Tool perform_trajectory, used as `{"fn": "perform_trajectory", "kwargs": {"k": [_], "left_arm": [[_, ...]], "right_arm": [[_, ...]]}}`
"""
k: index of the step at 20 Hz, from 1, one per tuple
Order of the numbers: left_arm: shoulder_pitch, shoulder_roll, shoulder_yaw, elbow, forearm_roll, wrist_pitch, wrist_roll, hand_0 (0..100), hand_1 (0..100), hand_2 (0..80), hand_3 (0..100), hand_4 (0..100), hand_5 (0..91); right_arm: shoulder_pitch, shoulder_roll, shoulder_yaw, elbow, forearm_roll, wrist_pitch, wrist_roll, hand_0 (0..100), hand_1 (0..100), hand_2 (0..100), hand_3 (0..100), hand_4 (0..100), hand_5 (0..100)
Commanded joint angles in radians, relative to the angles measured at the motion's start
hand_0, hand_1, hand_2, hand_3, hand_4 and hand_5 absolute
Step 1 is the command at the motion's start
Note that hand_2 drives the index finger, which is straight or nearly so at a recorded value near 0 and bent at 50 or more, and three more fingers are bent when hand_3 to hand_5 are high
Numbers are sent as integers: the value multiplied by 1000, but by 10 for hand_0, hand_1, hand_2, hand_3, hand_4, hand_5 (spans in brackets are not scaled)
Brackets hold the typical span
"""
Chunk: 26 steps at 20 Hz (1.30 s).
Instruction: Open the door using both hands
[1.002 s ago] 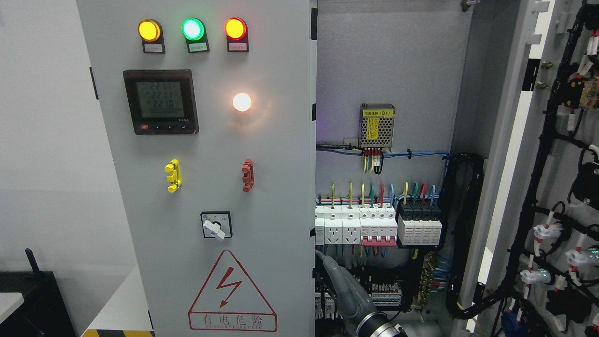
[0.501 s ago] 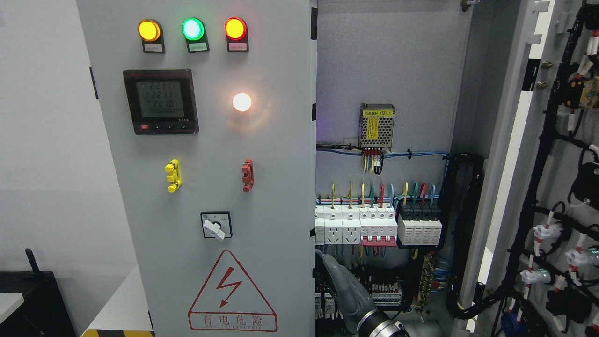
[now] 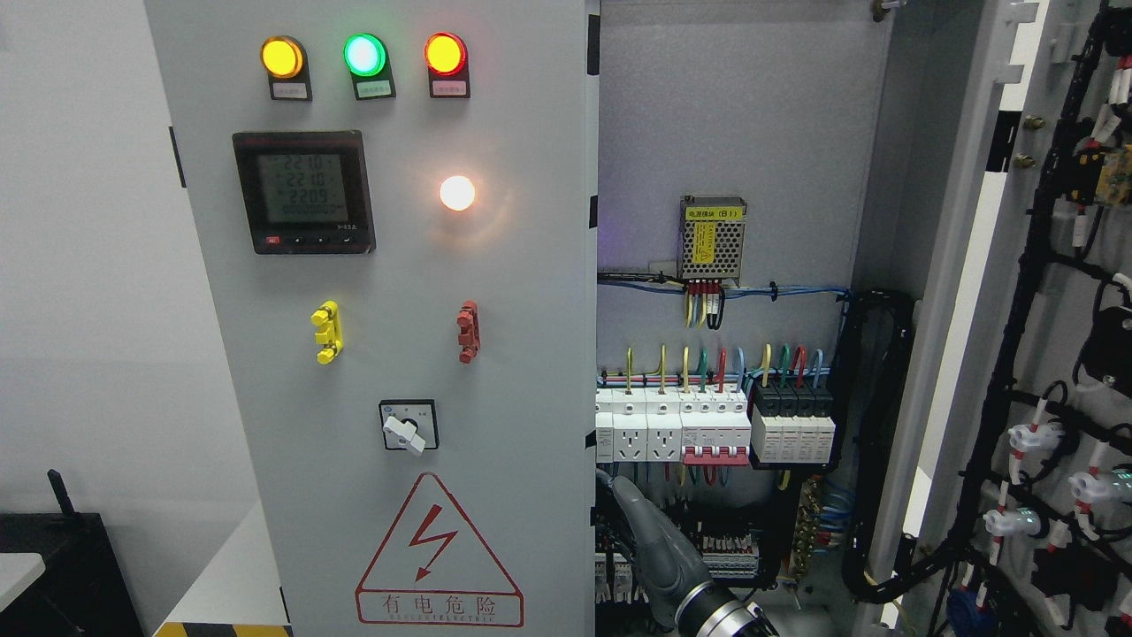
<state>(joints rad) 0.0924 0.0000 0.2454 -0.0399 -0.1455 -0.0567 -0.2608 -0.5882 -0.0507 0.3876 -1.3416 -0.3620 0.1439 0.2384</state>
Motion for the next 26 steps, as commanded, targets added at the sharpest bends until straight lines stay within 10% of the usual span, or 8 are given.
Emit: {"fn": "perform_trajectory", "kwargs": {"k": [1,26], "left_arm": [[0,-21,0,0,0,0,0,0,0,0,0,31,0],[0,-21,0,0,0,0,0,0,0,0,0,31,0]], "right_arm": [[-4,-5,-1,9,-11,0,21,107,0,0,0,0,0],[-30,-8,-27,59,-54,-1,117,107,0,0,0,0,0]]}}
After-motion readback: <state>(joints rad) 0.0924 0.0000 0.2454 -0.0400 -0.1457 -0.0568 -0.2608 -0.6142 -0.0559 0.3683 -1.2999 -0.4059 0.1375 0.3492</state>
